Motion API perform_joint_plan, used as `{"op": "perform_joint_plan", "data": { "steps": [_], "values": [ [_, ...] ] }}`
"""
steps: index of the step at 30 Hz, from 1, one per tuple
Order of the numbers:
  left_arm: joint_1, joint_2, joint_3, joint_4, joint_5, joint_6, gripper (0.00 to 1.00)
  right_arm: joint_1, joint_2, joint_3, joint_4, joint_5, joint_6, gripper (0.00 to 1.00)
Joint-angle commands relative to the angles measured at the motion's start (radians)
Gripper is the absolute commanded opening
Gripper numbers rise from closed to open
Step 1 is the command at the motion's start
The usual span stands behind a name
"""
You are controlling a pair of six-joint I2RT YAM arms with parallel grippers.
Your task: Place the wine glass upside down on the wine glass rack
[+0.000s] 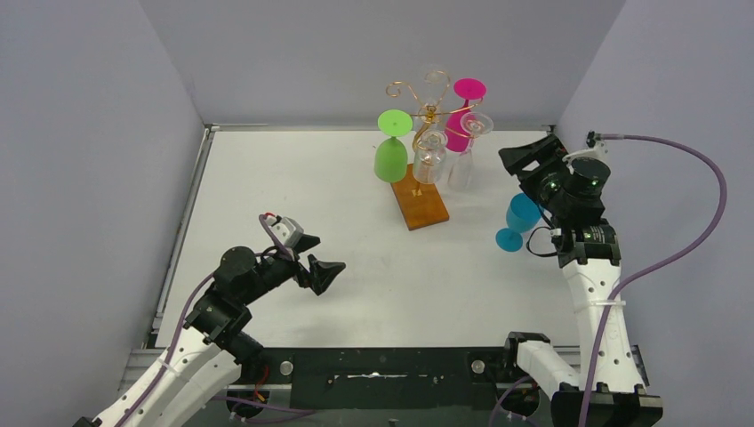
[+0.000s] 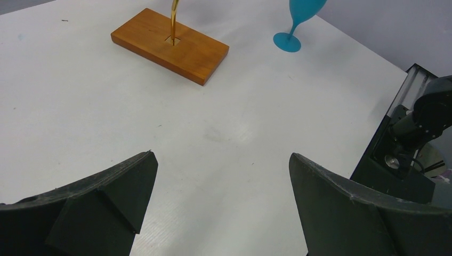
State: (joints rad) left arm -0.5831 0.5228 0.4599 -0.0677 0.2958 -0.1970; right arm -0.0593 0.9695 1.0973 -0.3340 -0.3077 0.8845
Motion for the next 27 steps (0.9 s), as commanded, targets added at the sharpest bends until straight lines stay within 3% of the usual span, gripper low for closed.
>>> {"op": "perform_joint_plan", "data": {
  "steps": [1,6,11,20,27],
  "values": [
    [-0.003,0.006,0.027,0.004,0.000,0.016,0.98,-0.006,-0.005,0.032,-0.211,0.221,-0.128,0.72],
    [-0.004,-0.004,0.023,0.011,0.005,0.019,0.98,-0.005,0.056,0.032,-0.307,0.374,-0.162,0.57],
    [-0.004,-0.008,0.019,0.018,0.021,0.019,0.98,-0.006,0.103,-0.016,-0.252,0.363,-0.182,0.41],
    [-0.003,-0.030,0.014,0.024,0.026,0.019,0.98,-0.006,0.230,0.000,-0.267,0.366,-0.285,0.44],
    [-0.003,-0.029,0.013,0.034,0.034,0.020,0.98,-0.006,0.279,-0.033,-0.235,0.318,-0.327,0.40]
  ]
}}
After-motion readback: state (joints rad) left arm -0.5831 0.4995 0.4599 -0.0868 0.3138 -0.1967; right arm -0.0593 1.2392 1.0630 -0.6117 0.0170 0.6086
